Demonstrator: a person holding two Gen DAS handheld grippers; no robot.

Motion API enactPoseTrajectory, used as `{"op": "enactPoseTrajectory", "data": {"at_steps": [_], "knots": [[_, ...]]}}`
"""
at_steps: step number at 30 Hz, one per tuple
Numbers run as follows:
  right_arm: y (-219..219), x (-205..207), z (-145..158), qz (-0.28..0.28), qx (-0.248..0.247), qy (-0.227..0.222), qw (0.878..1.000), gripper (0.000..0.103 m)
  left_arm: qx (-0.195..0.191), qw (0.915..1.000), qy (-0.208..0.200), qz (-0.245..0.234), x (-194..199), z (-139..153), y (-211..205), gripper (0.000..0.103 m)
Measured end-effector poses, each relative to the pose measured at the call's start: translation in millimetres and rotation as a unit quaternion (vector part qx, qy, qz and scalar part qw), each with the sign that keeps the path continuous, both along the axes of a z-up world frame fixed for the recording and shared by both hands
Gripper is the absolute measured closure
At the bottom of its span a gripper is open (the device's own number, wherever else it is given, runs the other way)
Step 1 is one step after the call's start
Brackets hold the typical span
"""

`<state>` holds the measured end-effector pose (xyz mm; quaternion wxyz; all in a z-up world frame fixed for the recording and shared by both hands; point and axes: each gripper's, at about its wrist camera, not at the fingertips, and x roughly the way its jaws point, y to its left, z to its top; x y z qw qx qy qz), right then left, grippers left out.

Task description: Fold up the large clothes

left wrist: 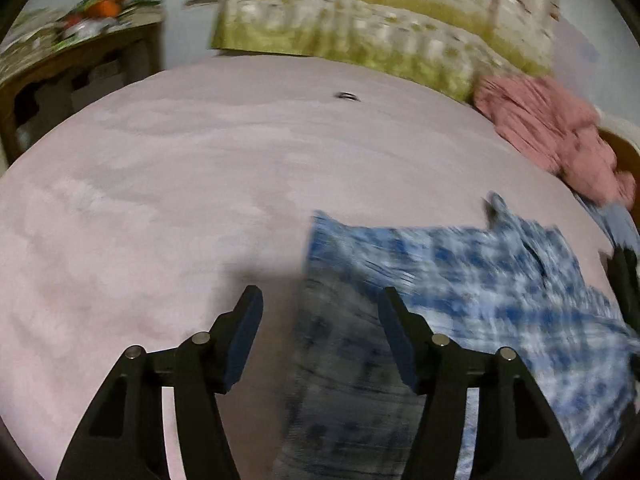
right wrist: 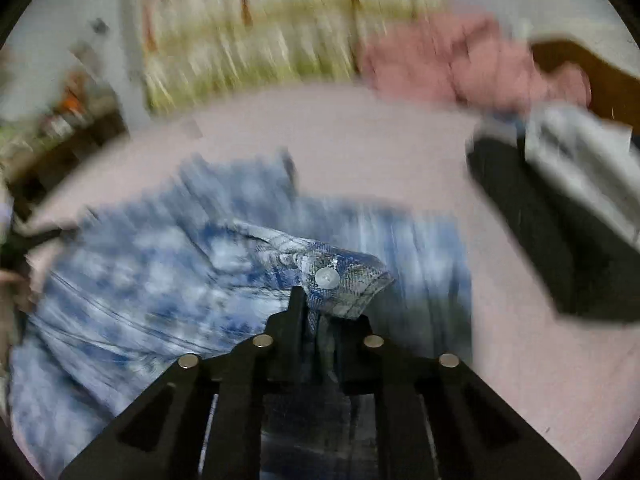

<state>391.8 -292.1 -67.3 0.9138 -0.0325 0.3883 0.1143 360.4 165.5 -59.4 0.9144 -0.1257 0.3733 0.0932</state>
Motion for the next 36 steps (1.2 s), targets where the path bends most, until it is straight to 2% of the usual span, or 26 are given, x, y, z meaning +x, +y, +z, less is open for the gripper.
{"op": "enactPoseTrajectory", "data": {"at_steps": [1, 2, 4, 5, 6, 8, 9, 11, 13, 16, 17, 18, 19, 20, 21, 24, 25, 26, 28, 30, 31, 32, 33, 35, 36], "knots": [[2.6, 6.2, -7.4, -0.006, -0.01, 0.026, 1.0, 0.086, 0.01, 0.9997, 0.013, -0.016, 5.1, -2.1, -4.9, 0.034], [2.8, 7.4, -8.7, -0.009, -0.016, 0.029, 0.999, 0.08, 0.032, 0.9988, 0.031, -0.021, 9.6, -7.1, -12.2, 0.033], [0.2, 1.3, -0.7, -0.018, -0.018, 0.003, 1.0, 0.066, 0.063, 0.996, 0.062, -0.007, 16.6, -15.5, -16.5, 0.037], [-1.9, -1.6, 3.2, -0.021, -0.014, -0.007, 1.0, 0.05, 0.064, 0.9958, 0.064, -0.006, 17.2, -16.7, -16.7, 0.058], [-6.6, -5.3, 9.3, -0.028, -0.005, -0.025, 0.999, 0.042, 0.059, 0.9964, 0.06, -0.009, 16.1, -15.2, -15.8, 0.083], [-16.0, -8.3, 17.6, -0.042, 0.013, -0.04, 0.998, 0.042, 0.062, 0.9967, 0.053, -0.004, 12.9, -10.9, -13.9, 0.099], [-23.2, -8.1, 19.4, -0.048, 0.02, -0.04, 0.998, 0.042, 0.065, 0.9968, 0.047, 0.0, 10.6, -8.9, -12.5, 0.1], [-31.9, -5.2, 19.2, -0.052, 0.04, -0.029, 0.997, 0.042, 0.056, 0.9978, 0.035, 0.007, 7.2, -5.4, -9.1, 0.101], [-30.2, 3.9, 13.8, -0.033, 0.058, -0.006, 0.998, 0.042, 0.057, 0.9978, 0.029, 0.017, 5.9, -4.4, -5.5, 0.101], [-19.1, 7.7, 1.1, 0.0, 0.048, 0.034, 0.998, 0.043, 0.043, 0.9983, 0.033, 0.022, 6.7, -8.2, 0.3, 0.101], [-14.1, 8.2, -4.7, 0.0, 0.039, 0.041, 0.998, 0.053, 0.04, 0.9982, 0.037, 0.023, 8.6, -11.0, 1.6, 0.101], [-8.9, 13.0, -10.8, -0.001, 0.027, 0.045, 0.999, 0.07, 0.039, 0.9981, 0.041, 0.024, 12.0, -13.2, 2.5, 0.1], [-5.6, 15.9, -11.8, -0.002, 0.026, 0.038, 0.999, 0.075, 0.039, 0.998, 0.044, 0.025, 13.9, -13.9, 2.1, 0.101], [-3.2, 15.0, -10.4, 0.002, 0.031, 0.032, 0.999, 0.089, 0.041, 0.9978, 0.044, 0.025, 13.7, -14.3, 1.7, 0.1], [-2.7, 12.5, -3.0, 0.011, 0.049, 0.012, 0.999, 0.094, 0.043, 0.9978, 0.043, 0.026, 13.0, -13.2, 1.2, 0.1], [1.2, -3.6, 19.5, 0.02, 0.045, -0.064, 0.997, 0.094, 0.044, 0.9977, 0.042, 0.028, 13.7, -13.2, 0.7, 0.1], [3.7, -3.9, 21.5, 0.023, 0.036, -0.072, 0.996, 0.094, 0.042, 0.9977, 0.044, 0.03, 14.3, -14.6, 1.3, 0.1], [6.8, 4.7, 16.8, 0.019, 0.024, -0.055, 0.998, 0.094, 0.039, 0.9977, 0.045, 0.031, 14.8, -15.6, 2.6, 0.1], [3.7, 25.6, -5.1, 0.003, 0.021, 0.016, 1.0, 0.091, 0.034, 0.9978, 0.046, 0.033, 15.8, -16.3, 5.3, 0.099], [-2.5, 31.6, -15.1, -0.004, 0.034, 0.042, 0.999, 0.084, 0.033, 0.998, 0.042, 0.034, 15.0, -15.4, 6.0, 0.096], [-2.9, 30.2, -11.5, -0.008, 0.035, 0.035, 0.999, 0.078, 0.031, 0.9983, 0.039, 0.03, 14.6, -14.9, 6.3, 0.094], [-4.4, 23.8, -4.3, -0.029, 0.02, 0.008, 0.999, 0.051, 0.028, 0.9986, 0.035, 0.028, 13.3, -13.7, 6.6, 0.085], [-4.5, 19.0, -0.2, -0.045, 0.005, -0.011, 0.999, 0.029, 0.025, 0.9991, 0.026, 0.024, 10.3, -10.5, 6.8, 0.076], [-7.9, 9.3, 6.6, -0.052, 0.0, -0.039, 0.998, 0.027, 0.025, 0.9996, -0.006, 0.015, 1.4, 1.4, 4.9, 0.066], [-10.9, 6.7, 9.7, -0.047, 0.009, -0.044, 0.998, 0.027, 0.032, 0.9992, -0.023, 0.011, -3.5, 10.1, 1.8, 0.056]]}}
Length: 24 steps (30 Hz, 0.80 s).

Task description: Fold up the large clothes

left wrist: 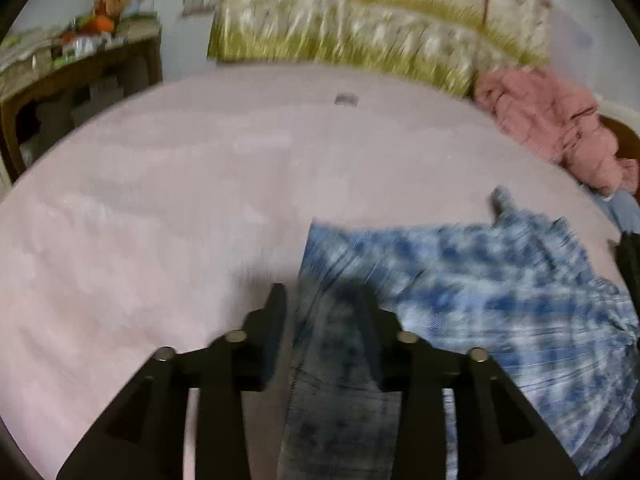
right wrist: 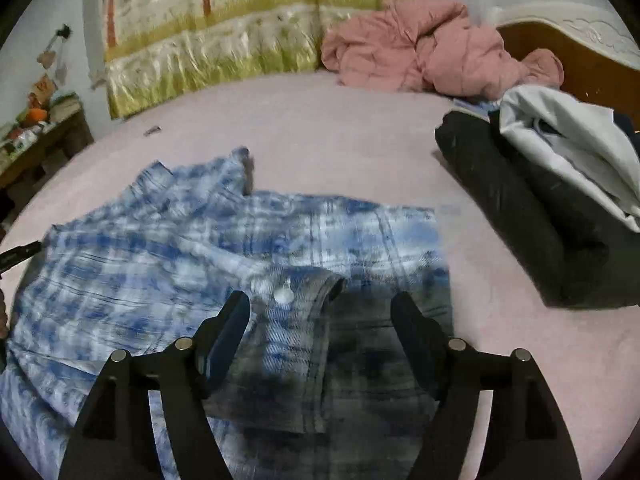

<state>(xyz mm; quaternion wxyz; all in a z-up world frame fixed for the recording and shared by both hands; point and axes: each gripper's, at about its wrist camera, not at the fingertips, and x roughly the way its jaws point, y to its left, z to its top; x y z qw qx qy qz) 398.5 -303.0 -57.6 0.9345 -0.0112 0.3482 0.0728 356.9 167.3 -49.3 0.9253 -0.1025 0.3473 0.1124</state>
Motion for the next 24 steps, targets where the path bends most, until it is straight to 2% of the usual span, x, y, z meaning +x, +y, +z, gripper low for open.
{"op": "enactPoseTrajectory", "data": {"at_steps": [1, 2, 3, 4, 5, 8, 10, 13, 16, 18, 20, 22, 24], "knots": [[-3.1, -0.8, 2.1, -0.004, 0.005, -0.003, 1.0, 0.027, 0.011, 0.9998, -0.019, -0.005, -5.4, 9.5, -4.5, 0.05], [-5.5, -2.2, 3.2, -0.009, 0.006, -0.005, 1.0, 0.027, 0.021, 0.999, -0.038, -0.007, -10.7, 17.8, -9.2, 0.035], [-7.9, -2.3, 4.2, -0.019, 0.005, -0.008, 1.0, 0.023, 0.033, 0.9975, -0.062, -0.008, -17.7, 26.9, -14.5, 0.02], [-9.5, -1.9, 4.7, -0.024, 0.005, -0.01, 1.0, 0.02, 0.043, 0.9953, -0.086, -0.006, -24.5, 34.5, -19.3, 0.013], [-11.4, -2.7, 6.1, -0.024, 0.005, -0.012, 1.0, 0.015, 0.049, 0.9928, -0.109, -0.007, -30.5, 40.8, -23.7, 0.001], [-8.4, 2.5, 6.1, -0.025, -0.004, -0.01, 1.0, 0.015, 0.052, 0.9872, -0.148, -0.026, -36.4, 48.6, -33.0, 0.0], [-4.8, 3.9, 4.7, -0.019, -0.009, -0.008, 1.0, 0.015, 0.05, 0.9862, -0.157, -0.019, -34.7, 48.4, -35.8, 0.0], [-5.2, -9.8, 10.4, -0.018, -0.015, -0.031, 0.999, 0.015, 0.044, 0.9855, -0.161, -0.031, -36.4, 47.8, -46.9, 0.0], [-4.0, -16.5, 16.2, -0.018, -0.02, -0.047, 0.998, 0.015, 0.082, 0.9809, -0.172, -0.041, -41.1, 51.5, -67.0, 0.0], [-4.1, -18.3, 18.0, -0.02, -0.021, -0.052, 0.998, 0.015, 0.117, 0.975, -0.184, -0.044, -46.4, 54.1, -78.7, 0.0], [-4.1, -18.5, 18.3, -0.02, -0.021, -0.054, 0.998, 0.015, 0.135, 0.9692, -0.201, -0.045, -53.3, 58.4, -86.6, 0.0], [-5.8, -18.5, 18.7, -0.027, -0.021, -0.057, 0.998, 0.015, 0.125, 0.9692, -0.207, -0.05, -58.6, 63.6, -90.0, 0.0], [-8.2, -20.4, 21.5, -0.028, -0.015, -0.064, 0.997, 0.015, 0.083, 0.9742, -0.199, -0.066, -62.0, 71.8, -90.7, 0.0]]}}
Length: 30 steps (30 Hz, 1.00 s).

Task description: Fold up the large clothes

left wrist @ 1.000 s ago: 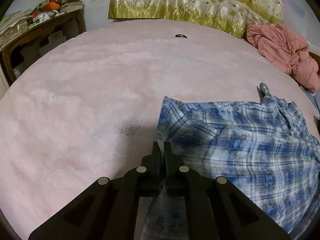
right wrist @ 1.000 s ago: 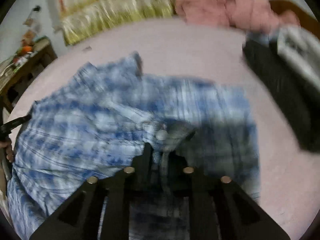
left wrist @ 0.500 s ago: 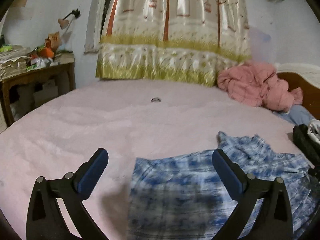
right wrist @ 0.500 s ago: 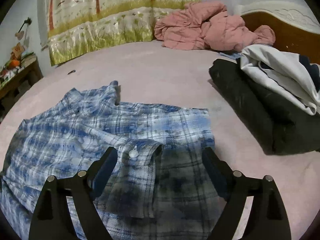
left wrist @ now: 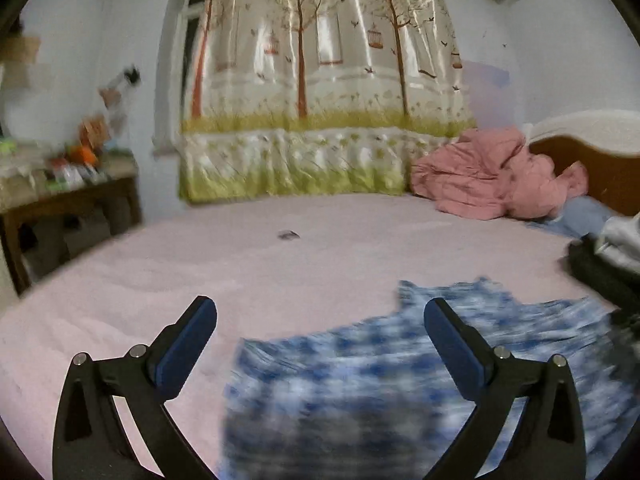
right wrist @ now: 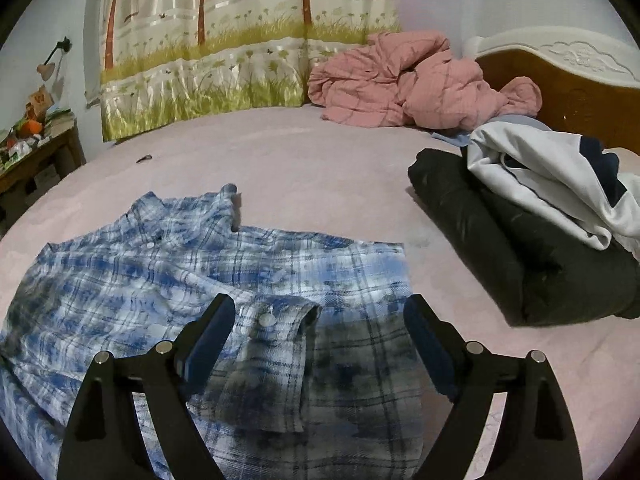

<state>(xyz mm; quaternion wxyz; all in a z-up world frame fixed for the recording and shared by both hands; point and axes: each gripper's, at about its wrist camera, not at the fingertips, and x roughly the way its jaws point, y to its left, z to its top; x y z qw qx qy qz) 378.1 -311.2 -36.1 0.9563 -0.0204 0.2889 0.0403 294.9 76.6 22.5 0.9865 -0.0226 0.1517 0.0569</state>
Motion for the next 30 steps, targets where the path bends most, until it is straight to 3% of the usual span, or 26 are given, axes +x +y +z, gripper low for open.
{"op": "enactPoseTrajectory", "data": {"at_steps": [3, 7, 12, 15, 19, 21, 23, 26, 30], "knots": [[-3.2, -9.3, 7.7, 0.004, 0.01, -0.03, 0.999, 0.015, -0.026, 0.9991, -0.023, -0.022, -20.5, 16.1, -15.0, 0.0], [-4.4, -29.9, 17.5, -0.001, 0.013, -0.081, 0.997, 0.015, 0.019, 0.9973, -0.065, -0.028, -68.8, 35.0, -49.9, 0.0], [-2.5, -86.7, 18.7, -0.037, 0.019, -0.062, 0.997, 0.015, 0.038, 0.9952, -0.085, -0.029, -145.1, 38.5, -66.0, 0.0], [-7.4, -137.2, 23.9, -0.016, 0.053, -0.065, 0.996, 0.013, 0.049, 0.9949, -0.087, -0.013, -183.9, 44.7, -65.0, 0.0], [-3.7, -196.2, 34.1, -0.007, 0.037, -0.081, 0.996, 0.008, 0.03, 0.9955, -0.087, -0.023, -221.7, 46.2, -57.4, 0.0], [-2.3, -224.0, 38.2, -0.01, 0.035, -0.097, 0.995, 0.0, 0.015, 0.9948, -0.096, -0.03, -237.5, 41.7, -54.7, 0.0], [-3.2, -247.6, 38.4, -0.017, 0.045, -0.11, 0.993, 0.0, 0.001, 0.9936, -0.096, -0.059, -247.7, 30.5, -51.8, 0.0], [-4.8, -279.1, 34.8, -0.01, 0.066, -0.115, 0.991, 0.0, -0.014, 0.9948, -0.087, -0.052, -256.7, 12.7, -47.9, 0.0], [-4.2, -311.7, 26.2, -0.002, 0.045, -0.128, 0.991, 0.0, -0.037, 0.9941, -0.086, -0.054, -279.2, -5.1, -40.9, 0.0]]}}
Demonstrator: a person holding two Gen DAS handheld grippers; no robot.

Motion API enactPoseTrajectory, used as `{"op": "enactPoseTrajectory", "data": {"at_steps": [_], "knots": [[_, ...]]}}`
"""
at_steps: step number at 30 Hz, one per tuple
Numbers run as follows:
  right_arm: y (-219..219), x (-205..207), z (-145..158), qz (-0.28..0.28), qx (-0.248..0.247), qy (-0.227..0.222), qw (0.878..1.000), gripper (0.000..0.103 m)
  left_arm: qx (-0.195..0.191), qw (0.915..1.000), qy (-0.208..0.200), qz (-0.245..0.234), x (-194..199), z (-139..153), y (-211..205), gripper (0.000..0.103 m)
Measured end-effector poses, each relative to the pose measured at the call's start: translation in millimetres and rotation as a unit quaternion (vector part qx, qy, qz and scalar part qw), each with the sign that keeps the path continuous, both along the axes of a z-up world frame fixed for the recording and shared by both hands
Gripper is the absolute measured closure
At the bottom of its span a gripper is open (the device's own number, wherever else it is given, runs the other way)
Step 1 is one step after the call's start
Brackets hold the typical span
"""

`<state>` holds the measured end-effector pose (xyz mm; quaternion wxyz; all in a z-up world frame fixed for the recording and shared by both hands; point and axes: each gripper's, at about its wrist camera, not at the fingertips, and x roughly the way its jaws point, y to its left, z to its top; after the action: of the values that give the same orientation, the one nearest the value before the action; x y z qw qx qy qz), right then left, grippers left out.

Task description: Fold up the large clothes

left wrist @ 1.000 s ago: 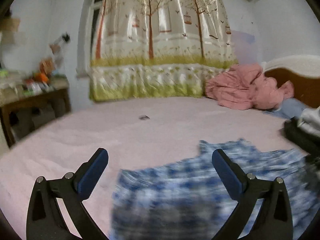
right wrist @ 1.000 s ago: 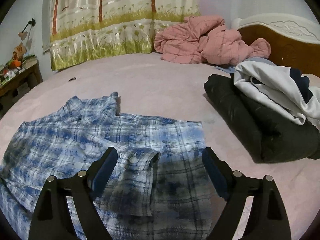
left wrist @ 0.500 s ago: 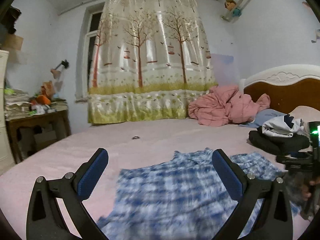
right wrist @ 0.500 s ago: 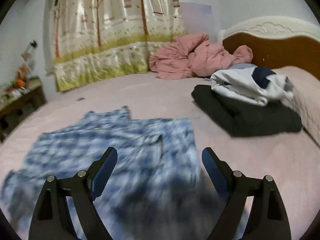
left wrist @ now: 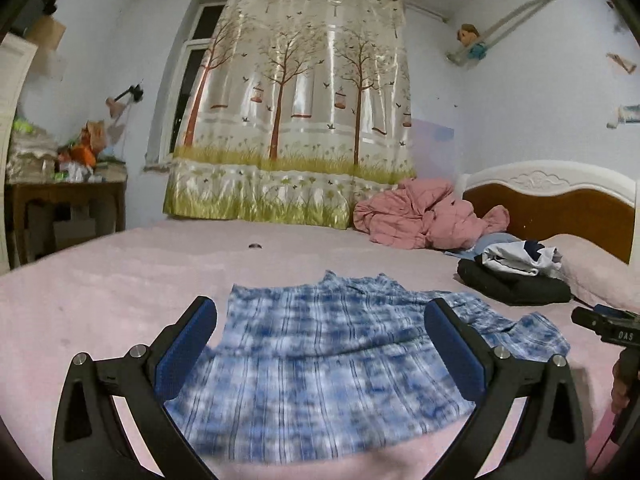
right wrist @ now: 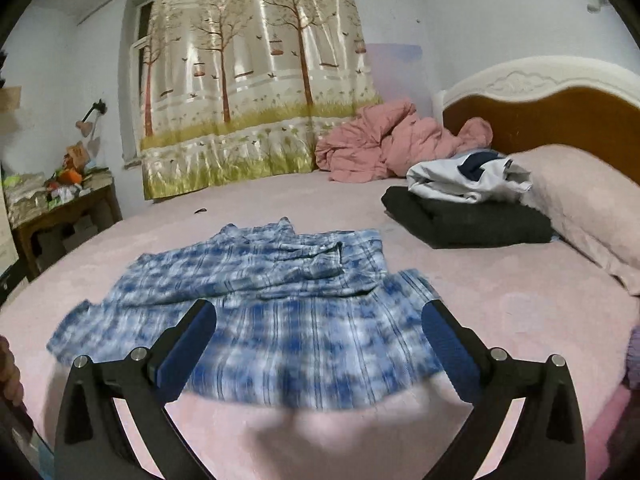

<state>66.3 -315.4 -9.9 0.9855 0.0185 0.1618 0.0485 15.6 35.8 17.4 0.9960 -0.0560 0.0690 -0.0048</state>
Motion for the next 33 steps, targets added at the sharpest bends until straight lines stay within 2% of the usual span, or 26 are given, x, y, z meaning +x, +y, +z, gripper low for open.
{"op": "enactPoseTrajectory", "data": {"at_steps": [4, 9, 13, 16, 19, 21, 24, 27, 29, 31, 32, 33], "knots": [[-0.1, -21.5, -15.7, 0.027, -0.022, -0.004, 0.999, 0.0, 0.023, 0.9997, 0.002, 0.006, -20.7, -11.6, -1.1, 0.0], [1.1, -17.0, -46.9, 0.053, -0.048, 0.032, 0.997, 0.0, 0.028, 0.9991, 0.033, -0.004, -22.6, -36.8, -7.7, 0.0], [11.1, -4.7, -61.8, 0.069, -0.041, 0.057, 0.995, 0.0, 0.075, 0.9953, 0.06, -0.014, -14.0, -59.3, -25.2, 0.0], [33.4, 7.5, -71.4, 0.092, -0.081, 0.086, 0.989, 0.0, 0.112, 0.9881, 0.1, -0.03, 0.0, -75.7, -36.6, 0.0], [60.6, 18.4, -84.1, 0.099, -0.172, 0.108, 0.974, 0.0, 0.143, 0.9765, 0.152, -0.052, 20.5, -86.1, -45.8, 0.0], [71.3, 27.8, -90.7, 0.098, -0.213, 0.121, 0.964, 0.0, 0.167, 0.9662, 0.184, -0.068, 32.3, -90.5, -53.1, 0.0], [66.1, 45.4, -85.5, 0.09, -0.193, 0.148, 0.966, 0.0, 0.205, 0.9491, 0.226, -0.076, 47.7, -98.8, -63.7, 0.0], [55.0, 66.5, -84.4, 0.048, -0.188, 0.165, 0.967, 0.0, 0.191, 0.9445, 0.259, -0.067, 62.3, -98.8, -57.8, 0.0], [44.2, 79.7, -86.0, 0.034, -0.175, 0.173, 0.968, 0.0, 0.172, 0.9464, 0.272, -0.03, 75.3, -97.8, -42.4, 0.0], [35.0, 85.9, -85.2, 0.027, -0.166, 0.176, 0.97, 0.0, 0.156, 0.9475, 0.279, 0.005, 84.9, -99.8, -25.5, 0.005], [30.6, 88.4, -84.6, 0.025, -0.163, 0.175, 0.971, 0.002, 0.141, 0.9483, 0.284, 0.015, 89.2, -100.3, -15.1, 0.018], [26.7, 89.4, -83.7, 0.023, -0.162, 0.171, 0.972, 0.012, 0.127, 0.9492, 0.287, 0.021, 92.1, -101.5, -5.8, 0.044]]}}
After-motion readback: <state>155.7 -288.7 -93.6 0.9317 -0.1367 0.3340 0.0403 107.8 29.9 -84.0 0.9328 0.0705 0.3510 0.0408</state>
